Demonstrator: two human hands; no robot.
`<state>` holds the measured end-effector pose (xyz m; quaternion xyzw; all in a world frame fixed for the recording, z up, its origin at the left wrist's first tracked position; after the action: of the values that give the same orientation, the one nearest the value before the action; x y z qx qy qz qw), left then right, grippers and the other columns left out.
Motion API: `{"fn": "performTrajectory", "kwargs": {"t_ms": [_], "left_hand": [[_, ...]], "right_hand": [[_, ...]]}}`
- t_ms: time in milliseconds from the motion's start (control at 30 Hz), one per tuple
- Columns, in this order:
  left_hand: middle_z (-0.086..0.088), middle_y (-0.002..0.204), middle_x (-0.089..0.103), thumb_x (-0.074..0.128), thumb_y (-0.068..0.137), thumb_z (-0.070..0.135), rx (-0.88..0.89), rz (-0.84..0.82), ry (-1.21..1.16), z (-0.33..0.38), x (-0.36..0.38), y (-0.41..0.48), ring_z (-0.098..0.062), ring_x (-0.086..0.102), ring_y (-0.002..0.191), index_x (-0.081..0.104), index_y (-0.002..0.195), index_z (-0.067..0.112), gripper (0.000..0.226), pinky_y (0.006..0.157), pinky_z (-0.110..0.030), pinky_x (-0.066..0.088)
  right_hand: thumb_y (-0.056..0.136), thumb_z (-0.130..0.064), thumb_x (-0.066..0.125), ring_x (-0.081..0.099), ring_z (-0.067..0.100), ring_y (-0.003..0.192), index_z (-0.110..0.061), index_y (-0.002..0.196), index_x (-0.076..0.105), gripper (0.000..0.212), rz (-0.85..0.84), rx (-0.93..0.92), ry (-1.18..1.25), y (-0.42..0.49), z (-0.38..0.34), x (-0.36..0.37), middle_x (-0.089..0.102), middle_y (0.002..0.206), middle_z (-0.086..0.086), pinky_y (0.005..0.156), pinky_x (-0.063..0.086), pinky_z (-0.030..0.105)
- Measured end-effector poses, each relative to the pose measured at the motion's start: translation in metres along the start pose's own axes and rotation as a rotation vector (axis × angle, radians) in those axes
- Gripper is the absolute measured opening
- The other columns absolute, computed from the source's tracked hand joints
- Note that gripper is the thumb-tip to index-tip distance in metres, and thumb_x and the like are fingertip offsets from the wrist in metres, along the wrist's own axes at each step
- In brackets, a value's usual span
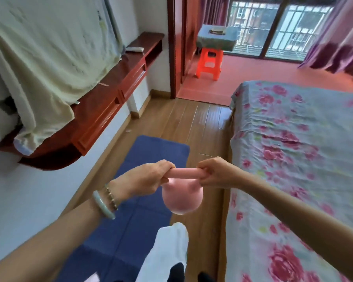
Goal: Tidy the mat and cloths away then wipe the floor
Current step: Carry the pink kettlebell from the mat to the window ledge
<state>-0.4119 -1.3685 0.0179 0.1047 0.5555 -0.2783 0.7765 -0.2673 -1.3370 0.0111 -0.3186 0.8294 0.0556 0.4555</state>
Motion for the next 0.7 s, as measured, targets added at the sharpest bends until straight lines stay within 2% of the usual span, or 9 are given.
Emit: {"fn": "performTrajectory", "kwargs": {"t_ms": [67, 167, 233, 300, 433, 500, 600, 700], "left_hand": [[0.004, 0.104, 0.056, 0.049, 0.098, 0.022, 0.066, -0.031, -0.007, -0.003, -0.011, 0.041, -0.016, 0.059, 0.085, 0.045, 0.119, 0.021, 0.022, 0.076, -0.036, 0.049], [0.007, 0.106, 0.056, 0.05, 0.097, 0.024, 0.147, -0.073, 0.019, -0.01, -0.027, 0.104, -0.014, 0.059, 0.086, 0.044, 0.12, 0.024, 0.024, 0.076, -0.034, 0.048], [0.007, 0.108, 0.055, 0.051, 0.097, 0.026, 0.191, -0.083, 0.051, -0.015, -0.04, 0.145, -0.016, 0.059, 0.086, 0.044, 0.122, 0.023, 0.026, 0.075, -0.032, 0.046], [0.005, 0.11, 0.055, 0.052, 0.097, 0.026, 0.242, -0.083, 0.077, -0.019, -0.054, 0.187, -0.018, 0.06, 0.087, 0.044, 0.122, 0.02, 0.027, 0.074, -0.033, 0.045], [0.003, 0.112, 0.054, 0.052, 0.096, 0.027, 0.292, -0.096, 0.09, -0.029, -0.078, 0.265, -0.022, 0.061, 0.089, 0.045, 0.121, 0.019, 0.027, 0.074, -0.037, 0.045], [0.002, 0.114, 0.053, 0.052, 0.096, 0.027, 0.31, -0.113, 0.091, -0.034, -0.086, 0.303, -0.022, 0.061, 0.09, 0.045, 0.122, 0.019, 0.029, 0.076, -0.039, 0.047], [0.005, 0.115, 0.051, 0.053, 0.096, 0.026, 0.319, -0.135, 0.073, -0.042, -0.097, 0.36, -0.02, 0.062, 0.088, 0.045, 0.122, 0.02, 0.029, 0.075, -0.035, 0.048], [0.009, 0.115, 0.049, 0.052, 0.096, 0.027, 0.302, -0.133, 0.064, -0.053, -0.105, 0.418, -0.019, 0.062, 0.088, 0.044, 0.123, 0.022, 0.029, 0.073, -0.033, 0.047]], "right_hand": [[0.073, -0.017, 0.068, 0.045, 0.008, 0.054, -0.032, 0.06, 0.051, 0.026, 0.006, 0.031, -0.008, 0.014, 0.021, -0.024, 0.048, 0.058, -0.01, 0.053, 0.036, 0.016], [0.074, -0.02, 0.07, 0.05, 0.01, 0.058, -0.023, 0.07, 0.062, 0.01, 0.013, 0.071, -0.046, 0.04, 0.056, -0.062, 0.057, 0.065, -0.005, 0.057, 0.041, 0.021], [0.074, -0.02, 0.071, 0.047, 0.009, 0.055, -0.024, 0.066, 0.057, 0.016, 0.046, 0.094, -0.039, 0.058, 0.077, -0.091, 0.051, 0.061, -0.008, 0.056, 0.038, 0.019], [0.074, -0.02, 0.071, 0.047, 0.009, 0.055, -0.021, 0.07, 0.06, 0.012, 0.086, 0.116, -0.044, 0.075, 0.098, -0.118, 0.051, 0.061, -0.009, 0.056, 0.039, 0.018], [0.075, -0.02, 0.072, 0.061, 0.015, 0.068, -0.014, 0.084, 0.068, 0.011, 0.168, 0.154, -0.016, 0.107, 0.146, -0.166, 0.064, 0.073, 0.001, 0.065, 0.054, 0.031], [0.076, -0.02, 0.072, 0.06, 0.014, 0.069, -0.015, 0.087, 0.069, 0.012, 0.19, 0.149, -0.013, 0.123, 0.168, -0.188, 0.063, 0.076, 0.0, 0.064, 0.053, 0.027], [0.076, -0.023, 0.074, 0.055, 0.009, 0.073, -0.015, 0.097, 0.07, 0.023, 0.231, 0.143, -0.027, 0.152, 0.203, -0.222, 0.055, 0.085, -0.007, 0.062, 0.043, 0.015], [0.076, -0.025, 0.075, 0.052, 0.006, 0.072, -0.015, 0.1, 0.07, 0.027, 0.242, 0.114, -0.035, 0.186, 0.243, -0.256, 0.051, 0.087, -0.012, 0.062, 0.041, 0.012]]}}
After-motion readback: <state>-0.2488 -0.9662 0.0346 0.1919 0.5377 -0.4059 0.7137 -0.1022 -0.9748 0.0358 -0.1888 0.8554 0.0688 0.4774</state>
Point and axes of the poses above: each hand's wrist, its own y-axis towards the middle knuckle, its own x-axis out of the palm, z = x × y, the point moved 9 cm from there along y, towards the middle knuckle
